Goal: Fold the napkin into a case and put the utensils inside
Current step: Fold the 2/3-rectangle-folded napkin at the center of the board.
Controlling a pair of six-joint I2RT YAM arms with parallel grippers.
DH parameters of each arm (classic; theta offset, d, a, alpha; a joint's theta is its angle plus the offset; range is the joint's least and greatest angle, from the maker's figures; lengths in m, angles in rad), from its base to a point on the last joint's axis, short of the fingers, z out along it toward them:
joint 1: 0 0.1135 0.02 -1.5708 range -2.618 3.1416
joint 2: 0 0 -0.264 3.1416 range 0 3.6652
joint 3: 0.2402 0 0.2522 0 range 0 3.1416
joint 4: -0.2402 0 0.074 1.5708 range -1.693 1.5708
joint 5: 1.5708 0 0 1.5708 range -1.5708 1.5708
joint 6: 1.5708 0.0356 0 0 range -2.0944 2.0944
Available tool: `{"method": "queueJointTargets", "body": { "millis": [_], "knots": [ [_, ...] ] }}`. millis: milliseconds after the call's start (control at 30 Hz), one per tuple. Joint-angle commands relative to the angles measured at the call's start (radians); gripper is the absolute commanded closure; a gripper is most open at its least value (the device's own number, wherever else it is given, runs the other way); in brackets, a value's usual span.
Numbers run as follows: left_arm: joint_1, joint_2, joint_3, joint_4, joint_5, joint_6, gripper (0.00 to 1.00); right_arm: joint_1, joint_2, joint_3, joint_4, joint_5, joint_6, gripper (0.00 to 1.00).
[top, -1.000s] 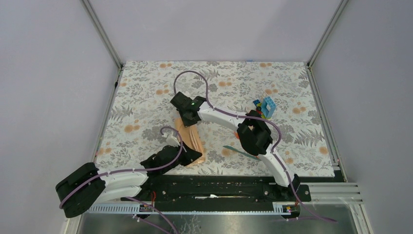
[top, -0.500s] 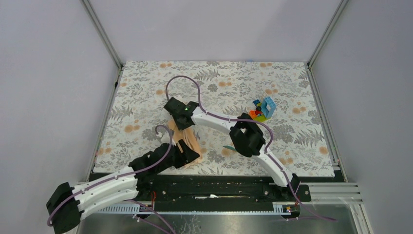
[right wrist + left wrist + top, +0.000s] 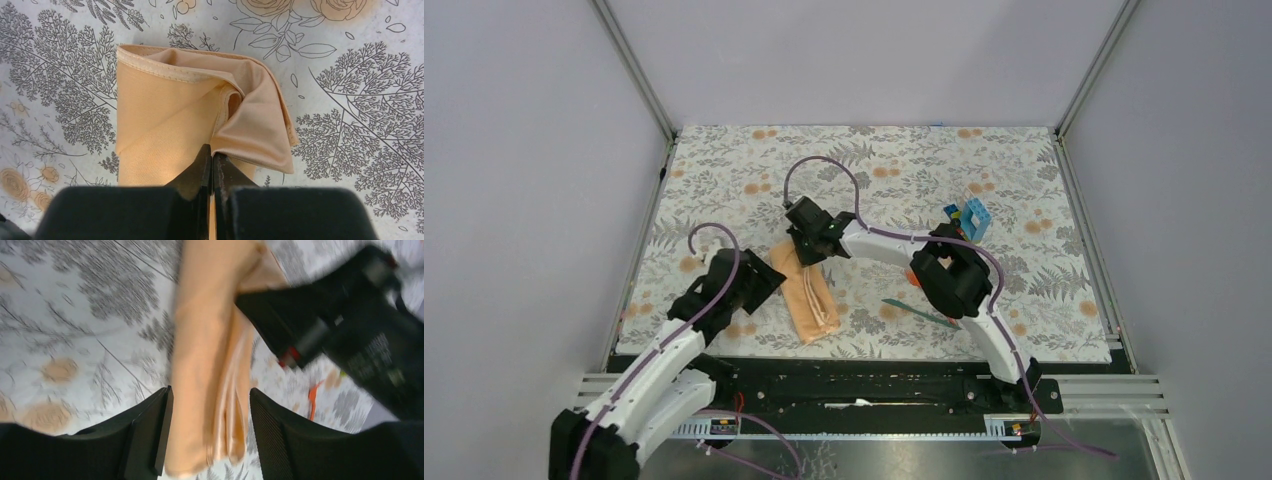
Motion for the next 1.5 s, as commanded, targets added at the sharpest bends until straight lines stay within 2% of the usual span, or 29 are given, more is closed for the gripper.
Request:
{"method": "queueJointTargets", "body": {
  "millis": [0, 100, 167, 267, 467, 600, 833, 1000, 1100, 1233, 1367, 1467],
  "knots": [
    [0.259, 0.108, -0.109, 0.278, 0.341, 0.108, 0.37, -0.023, -0.081, -0.067, 0.095, -0.104, 0.002, 1.0],
    [0.267, 0.228, -0.121, 0.414, 0.372, 0.12, 0.41, -0.039, -0.109, -0.121, 0.152, -0.153, 0.005, 1.0],
    [0.267, 0.278, -0.133, 0.466, 0.365, 0.111, 0.49, -0.044, -0.126, -0.143, 0.185, -0.184, 0.004, 1.0],
    [0.265, 0.328, -0.162, 0.555, 0.38, 0.089, 0.57, -0.047, -0.137, -0.154, 0.214, -0.24, 0.01, 1.0],
    [0.247, 0.403, -0.21, 0.641, 0.36, 0.052, 0.8, -0.05, -0.173, -0.181, 0.254, -0.312, 0.06, 1.0],
    [0.229, 0.423, -0.218, 0.664, 0.34, 0.044, 0.86, -0.05, -0.199, -0.204, 0.273, -0.347, 0.087, 1.0],
    [0.188, 0.472, -0.21, 0.709, 0.323, 0.022, 0.89, -0.049, -0.14, -0.235, 0.359, -0.415, 0.144, 1.0],
    [0.182, 0.437, -0.19, 0.629, 0.29, 0.039, 0.89, -0.068, -0.096, -0.29, 0.462, -0.451, 0.17, 1.0],
    [0.182, 0.393, -0.188, 0.56, 0.283, 0.05, 0.8, -0.1, -0.07, -0.355, 0.563, -0.524, 0.218, 1.0],
    [0.232, 0.351, -0.164, 0.44, 0.334, 0.079, 0.75, -0.136, -0.067, -0.391, 0.618, -0.606, 0.243, 0.99],
    [0.306, 0.262, -0.104, 0.335, 0.383, 0.122, 0.71, -0.147, -0.071, -0.414, 0.619, -0.652, 0.208, 0.86],
    [0.337, 0.254, -0.039, 0.294, 0.393, 0.16, 0.69, -0.151, -0.088, -0.442, 0.663, -0.676, 0.203, 0.78]
  ]
}}
